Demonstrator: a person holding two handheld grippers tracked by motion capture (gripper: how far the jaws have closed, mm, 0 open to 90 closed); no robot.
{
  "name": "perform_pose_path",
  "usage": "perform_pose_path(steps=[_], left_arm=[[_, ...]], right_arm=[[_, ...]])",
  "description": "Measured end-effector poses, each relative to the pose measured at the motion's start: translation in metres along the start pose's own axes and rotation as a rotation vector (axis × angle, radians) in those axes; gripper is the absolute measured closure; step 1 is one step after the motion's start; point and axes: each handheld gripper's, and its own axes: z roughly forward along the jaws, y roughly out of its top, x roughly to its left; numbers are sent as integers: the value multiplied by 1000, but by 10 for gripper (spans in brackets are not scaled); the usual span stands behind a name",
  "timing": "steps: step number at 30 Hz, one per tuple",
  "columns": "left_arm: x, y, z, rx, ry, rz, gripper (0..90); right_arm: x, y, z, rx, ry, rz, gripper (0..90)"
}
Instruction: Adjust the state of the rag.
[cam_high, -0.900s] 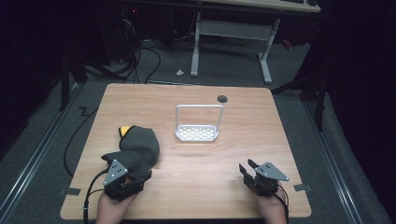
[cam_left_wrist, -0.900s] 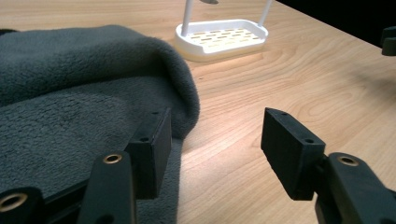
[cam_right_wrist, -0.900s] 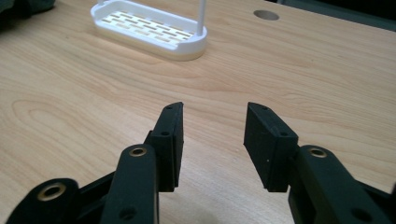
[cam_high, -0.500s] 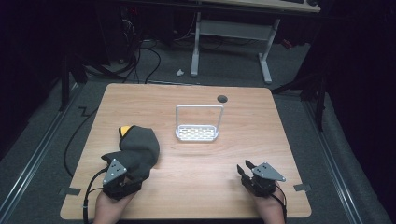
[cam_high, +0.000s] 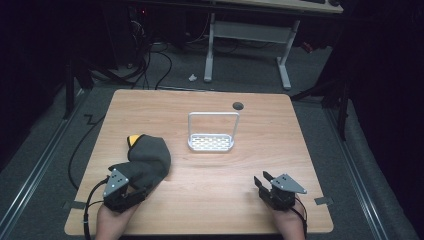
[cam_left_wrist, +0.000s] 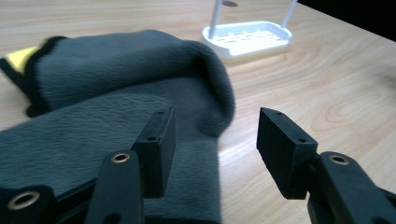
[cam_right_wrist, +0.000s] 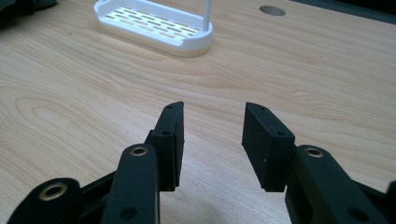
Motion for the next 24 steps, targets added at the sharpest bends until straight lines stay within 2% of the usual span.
perform_pose_path(steps=[9, 16, 19, 21, 24], left_arm=[[30, 3, -21, -52, 84, -62, 489], [52, 0, -34, -67, 148, -117, 497], [63, -2, -37, -62, 181, -157, 532], [66, -4, -37, -55, 191, -167, 572], [76, -9, -43, -33, 248, -211, 653]], right_arm=[[1, 0, 1, 6, 10, -8, 589], [3, 0, 2, 9, 12, -17, 587], [4, 1, 2, 9, 15, -20, 586], [4, 1, 2, 10, 16, -23, 586], [4, 0, 2, 9, 14, -22, 585]])
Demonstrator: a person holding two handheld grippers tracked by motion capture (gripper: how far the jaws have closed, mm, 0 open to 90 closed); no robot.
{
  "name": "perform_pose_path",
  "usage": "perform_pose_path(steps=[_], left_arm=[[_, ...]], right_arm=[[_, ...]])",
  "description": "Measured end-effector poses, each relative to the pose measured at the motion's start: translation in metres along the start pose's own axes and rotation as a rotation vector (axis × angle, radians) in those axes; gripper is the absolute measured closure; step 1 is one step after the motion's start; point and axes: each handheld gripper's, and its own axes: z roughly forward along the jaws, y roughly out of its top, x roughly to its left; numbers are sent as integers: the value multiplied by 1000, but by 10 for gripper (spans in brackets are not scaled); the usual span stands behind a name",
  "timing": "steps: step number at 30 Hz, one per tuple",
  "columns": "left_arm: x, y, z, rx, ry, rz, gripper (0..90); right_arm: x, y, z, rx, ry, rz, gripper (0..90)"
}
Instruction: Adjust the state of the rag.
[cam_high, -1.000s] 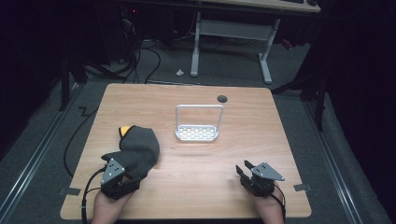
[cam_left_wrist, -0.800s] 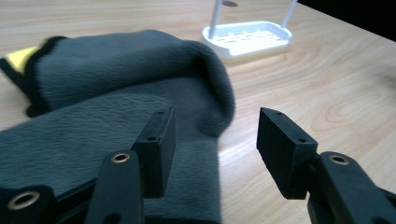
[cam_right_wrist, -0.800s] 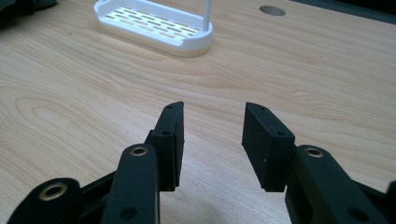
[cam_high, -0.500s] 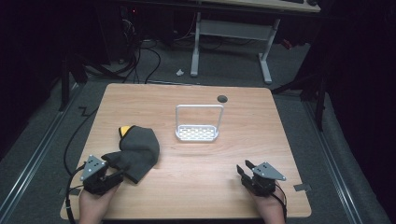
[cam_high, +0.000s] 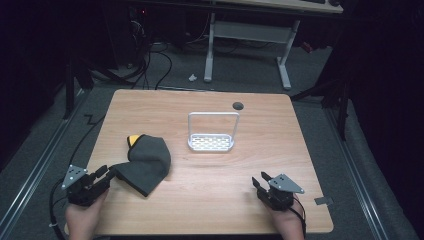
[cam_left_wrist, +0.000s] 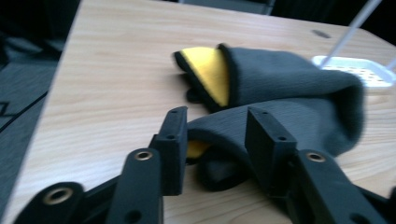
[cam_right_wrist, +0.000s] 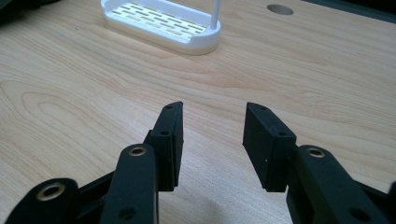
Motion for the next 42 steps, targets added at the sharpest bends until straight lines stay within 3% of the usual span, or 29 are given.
perform_pose_path(steps=[3, 5, 8, 11, 14, 16, 17, 18, 19, 20, 22, 23, 25, 26, 27, 28, 29, 32, 38, 42], left_arm=[[9, -5, 1, 48, 31, -24, 724], [12, -10, 8, 97, 48, -9, 726], [16, -11, 18, 137, 65, -10, 642], [15, -6, 30, 156, 78, 54, 562], [12, -3, 41, 166, 29, 78, 571], [5, -3, 45, 162, -49, 103, 728], [0, -3, 46, 167, -75, 119, 762], [0, -3, 46, 167, -75, 119, 840], [-5, -4, 46, 168, -110, 129, 840], [-20, -4, 45, 171, -151, 174, 864], [-37, -4, 45, 174, -211, 201, 870], [-37, -4, 45, 174, -211, 201, 871], [-55, -6, 46, 190, -273, 223, 871], [-74, -11, 49, 218, -313, 258, 871], [-74, -11, 49, 218, -313, 258, 871], [-83, -14, 51, 233, -336, 264, 871], [-100, -19, 55, 261, -357, 298, 871], [-121, -24, 59, 293, -388, 334, 871], [-144, -30, 64, 296, -417, 339, 873], [-153, -35, 66, 304, -440, 355, 874]], right_arm=[[-1, 0, -1, -3, -3, 2, 585], [-1, 0, -1, -4, -2, 1, 584], [-1, 1, -1, -4, 0, 0, 584], [1, 1, -1, -6, 2, -4, 583], [2, 0, -1, 0, 6, -3, 583], [2, -1, 1, 5, 12, -4, 583], [3, 0, 1, 6, 12, -5, 583], [3, 0, 1, 6, 12, -5, 583], [4, 0, 2, 7, 13, -8, 583], [8, 2, 2, 8, 21, -11, 583], [14, 4, 2, 7, 34, -20, 583], [14, 4, 2, 7, 34, -20, 583], [23, 7, 3, 3, 61, -29, 583], [36, 10, 5, 3, 93, -43, 584], [36, 10, 5, 3, 93, -43, 584], [53, 14, 7, 2, 128, -66, 586], [61, 16, 9, 4, 150, -78, 587], [89, 22, 18, 8, 220, -93, 585], [141, 29, 44, 37, 332, -129, 571], [166, 37, 63, 42, 357, -173, 563]])
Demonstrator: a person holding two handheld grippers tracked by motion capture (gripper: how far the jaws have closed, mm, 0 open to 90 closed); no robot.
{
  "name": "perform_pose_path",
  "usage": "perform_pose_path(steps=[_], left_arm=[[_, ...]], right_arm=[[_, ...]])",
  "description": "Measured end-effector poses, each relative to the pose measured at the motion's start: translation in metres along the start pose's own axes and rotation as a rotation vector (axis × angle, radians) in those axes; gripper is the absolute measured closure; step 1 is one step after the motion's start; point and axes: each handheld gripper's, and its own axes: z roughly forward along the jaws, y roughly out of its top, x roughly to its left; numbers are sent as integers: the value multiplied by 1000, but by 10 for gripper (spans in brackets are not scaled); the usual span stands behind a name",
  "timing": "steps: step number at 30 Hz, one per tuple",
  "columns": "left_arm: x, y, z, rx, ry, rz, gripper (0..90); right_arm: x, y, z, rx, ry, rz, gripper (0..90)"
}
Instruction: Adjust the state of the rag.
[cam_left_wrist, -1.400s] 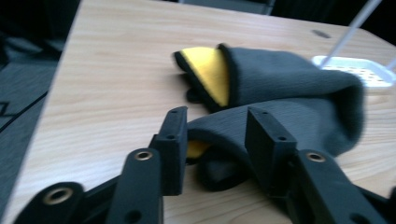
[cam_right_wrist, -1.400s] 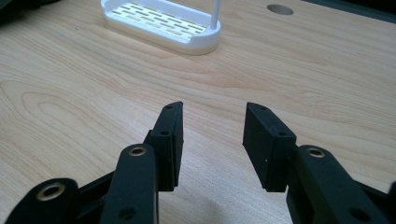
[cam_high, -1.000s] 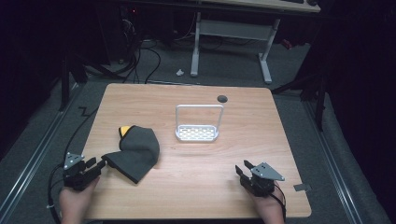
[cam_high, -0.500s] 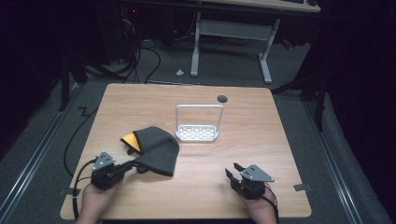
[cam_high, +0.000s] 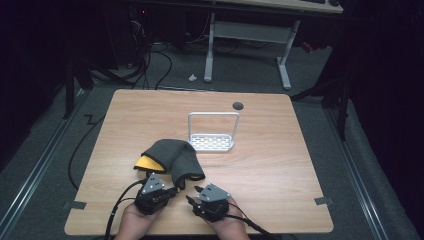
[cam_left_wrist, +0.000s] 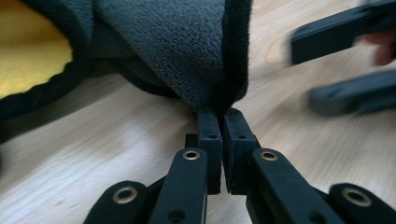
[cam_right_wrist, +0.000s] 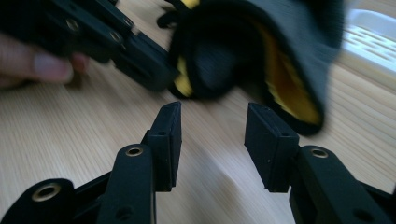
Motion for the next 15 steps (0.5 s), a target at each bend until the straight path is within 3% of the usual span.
perform_pose_path(steps=[2, 3, 7, 11, 15], left_arm=[[-2, 0, 1, 3, -3, 8, 874], [-4, -1, 2, 15, 15, 27, 877], [1, -2, -1, 4, 3, 5, 877], [4, -2, -4, -2, 8, 5, 878], [6, -3, -5, 1, 16, 4, 879]], right_arm=[[4, 5, 10, 2, -6, -9, 568], [4, 8, 14, 3, -5, -11, 580], [1, 17, 22, 1, -7, -13, 643], [5, 19, 26, 11, -22, -47, 816], [7, 16, 23, 20, -55, -68, 868]])
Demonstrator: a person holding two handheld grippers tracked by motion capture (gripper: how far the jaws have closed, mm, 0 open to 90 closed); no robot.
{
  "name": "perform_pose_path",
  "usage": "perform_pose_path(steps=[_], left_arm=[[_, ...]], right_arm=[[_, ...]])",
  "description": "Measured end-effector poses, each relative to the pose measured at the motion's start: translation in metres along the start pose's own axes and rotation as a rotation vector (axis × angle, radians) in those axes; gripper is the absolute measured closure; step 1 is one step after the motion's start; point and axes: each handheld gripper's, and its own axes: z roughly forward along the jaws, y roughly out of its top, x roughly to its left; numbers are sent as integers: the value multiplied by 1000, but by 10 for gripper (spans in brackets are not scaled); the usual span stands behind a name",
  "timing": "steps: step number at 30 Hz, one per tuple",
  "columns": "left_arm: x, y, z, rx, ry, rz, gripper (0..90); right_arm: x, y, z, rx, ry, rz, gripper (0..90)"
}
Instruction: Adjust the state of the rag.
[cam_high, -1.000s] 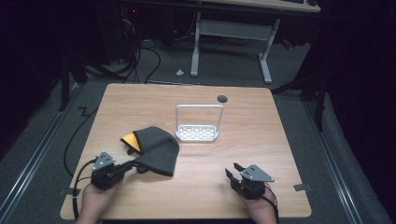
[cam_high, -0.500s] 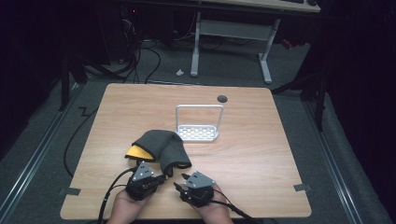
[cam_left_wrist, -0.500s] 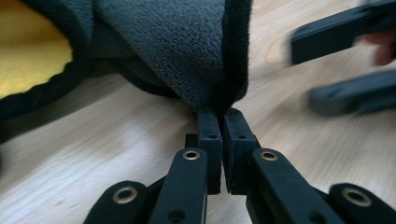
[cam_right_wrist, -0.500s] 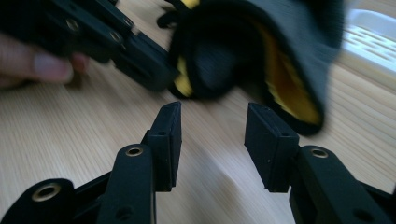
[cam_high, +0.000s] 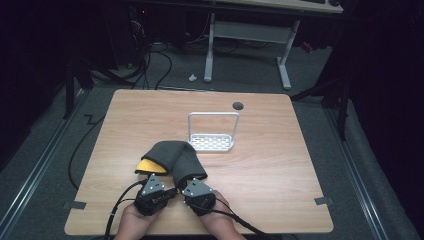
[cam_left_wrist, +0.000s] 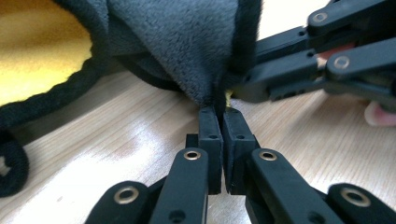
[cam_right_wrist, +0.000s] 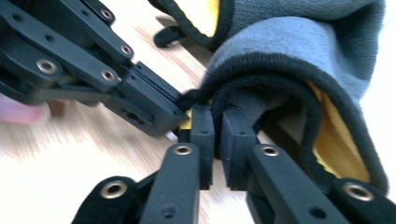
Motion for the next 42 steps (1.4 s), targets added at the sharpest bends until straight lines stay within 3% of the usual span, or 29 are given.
perform_pose_path(steps=[3, 11, 12, 21, 31, 33, 35, 37, 40, 42], left_arm=[[2, -1, -2, -3, 9, -5, 879], [23, -6, -13, -9, 58, -61, 879], [29, -8, -17, -19, 66, -84, 879], [46, -9, -37, -82, 113, -135, 879], [62, -12, -59, -157, 156, -187, 879], [61, -10, -62, -163, 149, -173, 879], [54, -7, -62, -169, 155, -148, 879], [48, -4, -65, -204, 151, -134, 878], [45, -1, -68, -245, 131, -148, 876], [45, -3, -62, -237, 137, -178, 862]], right_arm=[[-3, -1, -3, 6, -8, 14, 870], [-30, -23, -32, 29, -63, 58, 868], [-34, -27, -36, 30, -71, 63, 868], [-61, -44, -74, 31, -132, 82, 869], [-104, -69, -114, -12, -262, 204, 868], [-112, -73, -123, -28, -275, 220, 866], [-112, -73, -130, -42, -292, 204, 866], [-110, -70, -137, -70, -312, 202, 865], [-112, -64, -146, -128, -322, 234, 863], [-115, -66, -144, -132, -318, 266, 859]])
